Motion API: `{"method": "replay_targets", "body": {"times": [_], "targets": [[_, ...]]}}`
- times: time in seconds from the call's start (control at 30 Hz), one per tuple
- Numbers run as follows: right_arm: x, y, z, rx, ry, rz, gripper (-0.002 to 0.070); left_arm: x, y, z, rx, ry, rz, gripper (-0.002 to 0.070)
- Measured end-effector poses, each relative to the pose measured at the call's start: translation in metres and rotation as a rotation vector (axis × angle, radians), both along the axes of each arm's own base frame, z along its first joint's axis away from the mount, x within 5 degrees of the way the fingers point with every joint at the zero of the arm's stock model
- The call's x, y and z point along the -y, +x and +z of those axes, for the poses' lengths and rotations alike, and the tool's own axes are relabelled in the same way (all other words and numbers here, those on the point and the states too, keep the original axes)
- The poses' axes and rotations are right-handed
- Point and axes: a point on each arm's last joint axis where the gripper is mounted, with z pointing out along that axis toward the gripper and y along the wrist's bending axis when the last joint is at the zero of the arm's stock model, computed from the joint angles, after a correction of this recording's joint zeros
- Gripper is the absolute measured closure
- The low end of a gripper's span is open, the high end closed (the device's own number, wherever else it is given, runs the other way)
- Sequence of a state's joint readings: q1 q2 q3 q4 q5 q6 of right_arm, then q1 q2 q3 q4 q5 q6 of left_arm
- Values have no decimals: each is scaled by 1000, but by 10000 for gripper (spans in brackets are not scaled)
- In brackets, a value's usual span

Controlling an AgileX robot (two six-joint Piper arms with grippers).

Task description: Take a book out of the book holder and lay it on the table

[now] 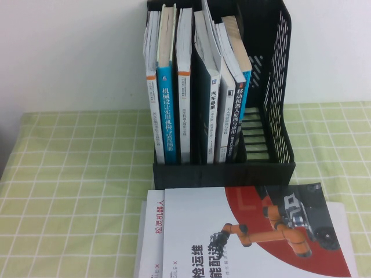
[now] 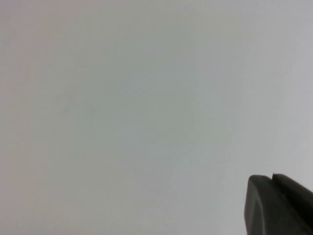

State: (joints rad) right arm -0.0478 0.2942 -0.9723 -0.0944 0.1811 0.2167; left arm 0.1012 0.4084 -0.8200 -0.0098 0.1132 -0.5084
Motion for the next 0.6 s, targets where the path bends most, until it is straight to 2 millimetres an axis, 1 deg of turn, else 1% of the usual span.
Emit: {"method": "replay_targets", "body": {"times": [0.07,0.13,0.23,0.3,0.37,0.47,0.53,0.6], "targets": [[2,14,-2,-83,-34,-33,678,-1,17,-8,-138,-15,-5,678],[4,23,-6,-144,-67,-56,678,-2,32,-18,-271,-10,-13,678],[6,26,-11,-188,-91,-74,678,-2,49,-35,-463,32,-24,678],[5,28,-16,-215,-74,-58,678,0,55,-44,-533,16,-43,678],[4,34,-25,-267,-35,-22,678,2,62,-56,-584,-36,-78,678],[1,48,-50,-384,32,42,678,5,74,-81,-673,-122,-126,678],[-2,60,-72,-464,68,89,678,7,81,-99,-738,-166,-142,678],[-4,70,-94,-539,95,130,678,7,86,-112,-776,-186,-144,678]]}}
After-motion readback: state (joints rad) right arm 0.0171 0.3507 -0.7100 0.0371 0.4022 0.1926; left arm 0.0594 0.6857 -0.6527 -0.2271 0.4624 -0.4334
